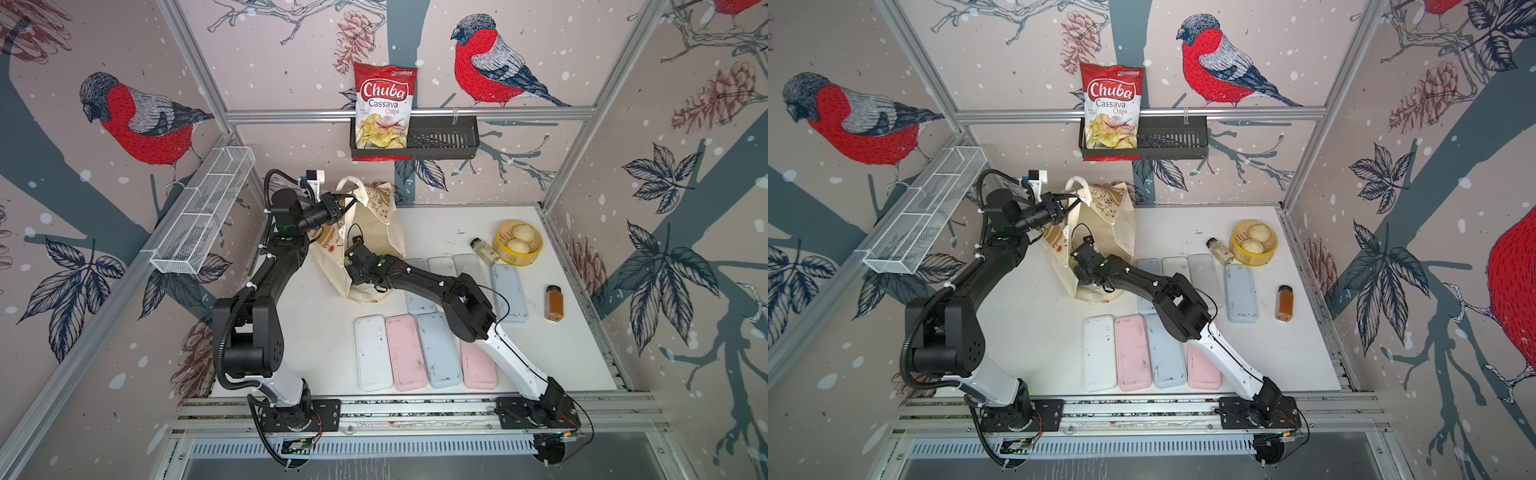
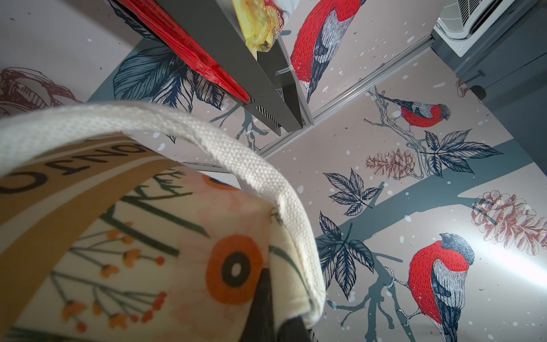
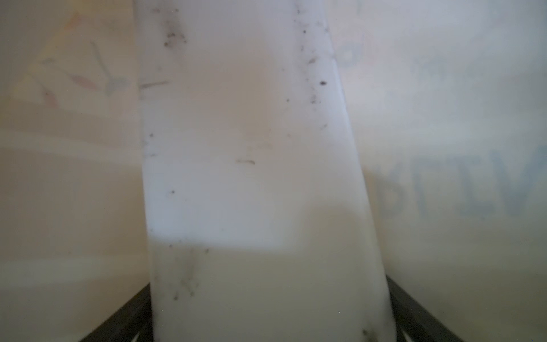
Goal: Take out the pencil case from the canvas bag
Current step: Pick up the pencil case from the canvas bag.
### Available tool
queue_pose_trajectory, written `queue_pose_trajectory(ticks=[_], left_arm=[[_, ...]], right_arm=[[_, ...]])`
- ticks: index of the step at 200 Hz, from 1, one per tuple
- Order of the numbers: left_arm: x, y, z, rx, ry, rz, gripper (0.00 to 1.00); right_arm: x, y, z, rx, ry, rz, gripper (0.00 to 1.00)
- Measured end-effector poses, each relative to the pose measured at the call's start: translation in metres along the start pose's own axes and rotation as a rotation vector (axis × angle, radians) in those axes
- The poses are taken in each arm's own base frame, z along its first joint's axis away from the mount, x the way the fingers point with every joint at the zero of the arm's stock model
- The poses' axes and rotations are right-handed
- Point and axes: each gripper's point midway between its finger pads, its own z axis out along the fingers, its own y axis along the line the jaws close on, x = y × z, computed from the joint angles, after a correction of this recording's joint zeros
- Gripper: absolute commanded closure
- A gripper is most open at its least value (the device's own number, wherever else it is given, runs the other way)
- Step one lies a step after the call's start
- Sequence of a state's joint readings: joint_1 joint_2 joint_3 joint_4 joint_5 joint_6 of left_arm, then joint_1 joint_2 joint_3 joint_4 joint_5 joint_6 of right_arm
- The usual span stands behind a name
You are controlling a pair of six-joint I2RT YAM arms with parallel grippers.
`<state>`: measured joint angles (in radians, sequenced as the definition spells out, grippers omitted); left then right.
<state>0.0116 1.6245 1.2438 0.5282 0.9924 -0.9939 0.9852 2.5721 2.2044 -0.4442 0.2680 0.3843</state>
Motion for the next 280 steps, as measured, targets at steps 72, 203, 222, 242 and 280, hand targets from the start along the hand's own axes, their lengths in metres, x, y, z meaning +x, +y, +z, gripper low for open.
queue_pose_trajectory(ticks=[72, 203, 222, 242, 280], left_arm=[[-0.013, 0.007, -0.015, 0.001, -0.037, -0.011, 1.0], [-0.013, 0.009, -0.014, 0.017, -0.039, -0.028, 1.0], [-0.012, 0.009, -0.012, 0.019, -0.035, -0.03, 1.0], [-0.011, 0.009, -0.011, 0.019, -0.033, -0.031, 1.0], [-0.011, 0.009, -0.012, 0.018, -0.034, -0.031, 1.0]], right_arm=[[-0.002, -0.004, 0.002, -0.031, 0.013, -0.006, 0.05], [-0.001, -0.003, 0.0, -0.053, 0.029, -0.001, 0.12], [0.0, -0.003, -0.001, -0.058, 0.037, -0.001, 0.14], [0.001, -0.004, -0.003, -0.06, 0.05, -0.001, 0.16], [0.004, -0.006, -0.013, -0.059, 0.077, 0.005, 0.18]])
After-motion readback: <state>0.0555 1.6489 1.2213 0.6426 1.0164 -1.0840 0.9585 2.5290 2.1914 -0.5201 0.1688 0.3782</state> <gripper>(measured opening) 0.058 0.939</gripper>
